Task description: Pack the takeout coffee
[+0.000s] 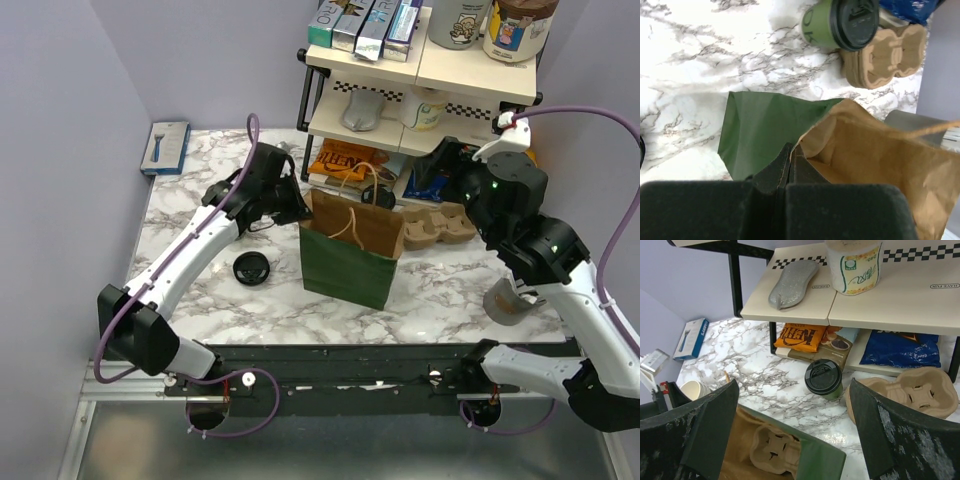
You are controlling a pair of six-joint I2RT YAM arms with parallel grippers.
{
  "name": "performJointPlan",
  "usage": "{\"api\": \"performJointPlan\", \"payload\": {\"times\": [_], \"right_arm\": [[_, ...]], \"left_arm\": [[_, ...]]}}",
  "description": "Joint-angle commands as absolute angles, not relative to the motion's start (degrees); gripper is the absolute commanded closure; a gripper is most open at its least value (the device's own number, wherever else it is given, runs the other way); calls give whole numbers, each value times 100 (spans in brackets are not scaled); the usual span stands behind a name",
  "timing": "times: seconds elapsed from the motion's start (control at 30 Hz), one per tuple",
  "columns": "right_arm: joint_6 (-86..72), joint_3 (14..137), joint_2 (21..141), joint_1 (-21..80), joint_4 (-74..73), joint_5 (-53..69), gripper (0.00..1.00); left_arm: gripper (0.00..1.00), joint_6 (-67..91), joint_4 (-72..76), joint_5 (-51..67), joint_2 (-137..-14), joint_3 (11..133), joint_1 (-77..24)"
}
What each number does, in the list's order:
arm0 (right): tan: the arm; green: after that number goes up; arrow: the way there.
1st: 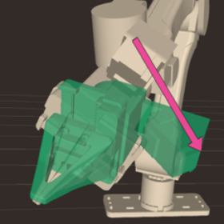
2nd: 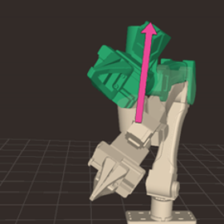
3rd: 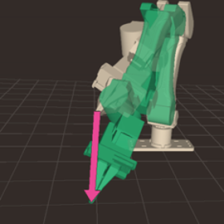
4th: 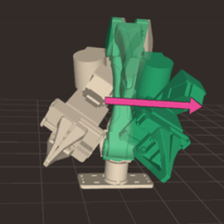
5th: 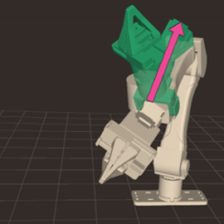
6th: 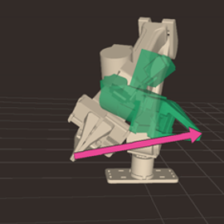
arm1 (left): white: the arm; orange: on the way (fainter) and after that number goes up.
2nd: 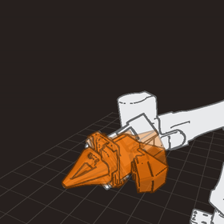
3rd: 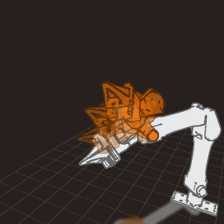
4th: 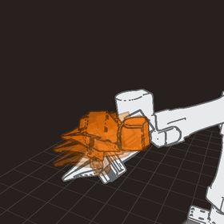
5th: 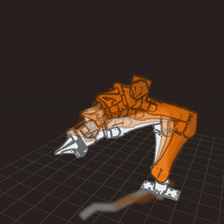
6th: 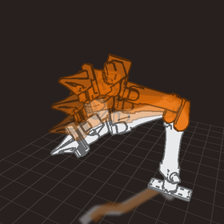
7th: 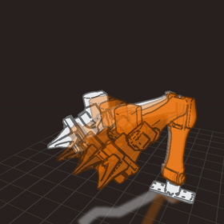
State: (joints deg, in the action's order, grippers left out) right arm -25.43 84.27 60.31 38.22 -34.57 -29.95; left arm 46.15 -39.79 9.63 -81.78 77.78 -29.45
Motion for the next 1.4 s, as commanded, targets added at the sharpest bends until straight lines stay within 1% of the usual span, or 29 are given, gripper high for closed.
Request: {"api": "performJointPlan", "payload": {"times": [0.0,0.17,0.33,0.37,0.43,0.47,0.53,0.67,0.77,0.8,0.87,0.97,1.07,1.1,1.17,1.2,1.3,1.37], "right_arm": [[-2540,8517,6029,3788,-3569,-2980,0],[-2233,8114,5775,3788,-3086,-2936,0],[-1418,7279,5195,3788,-2139,-2699,0],[-1250,7086,5099,3788,-1953,-2594,0],[-881,6646,4810,3788,-1497,-2234,0],[-775,6514,4712,3788,-1355,-2102,0],[-451,6188,4475,3788,-1030,-1750,0],[-167,5986,4316,3788,-949,-1372,0],[-62,5968,4333,3788,-905,-986,0],[-62,6003,4342,3788,-923,-749,0],[-70,6116,4324,3788,-975,-511,0],[-367,6379,4245,3788,-1133,-63,0],[-727,6932,4481,3788,-1905,762,0],[-773,7344,4604,3788,-2116,1391,0],[-930,7689,4956,3788,-2539,2062,0],[-1001,7882,5070,3779,-2592,2648,0],[-1274,8033,5474,3788,-2645,3547,5],[-1467,8217,5921,3797,-2855,3647,12]], "left_arm": [[100,4193,-3877,1002,-7999,8295,-2979],[100,3430,-3314,1590,-7814,8534,-3154],[100,1559,-3041,2258,-7585,8561,-3524],[100,1277,-3093,2215,-7550,8552,-3620],[100,680,-3094,1665,-7401,8412,-3919],[100,529,-3076,1574,-7366,8359,-3963],[100,457,-3093,1416,-7365,8323,-4034],[100,168,-3155,1293,-7374,8288,-4157],[100,324,-3067,1099,-7365,8340,-4219],[100,421,-3128,829,-7435,8402,-4219],[100,623,-3278,651,-7523,8630,-4219],[100,1185,-3340,397,-7594,8649,-4219],[100,2063,-3541,-147,-7725,8745,-4219],[100,2326,-3760,-289,-7804,8806,-4219],[100,2828,-3893,-605,-7857,8877,-4219],[100,2943,-3989,-676,-7866,8868,-4219],[100,3225,-3973,-730,-7796,8781,-4219],[100,3365,-3894,-694,-7726,8631,-4219]]}}
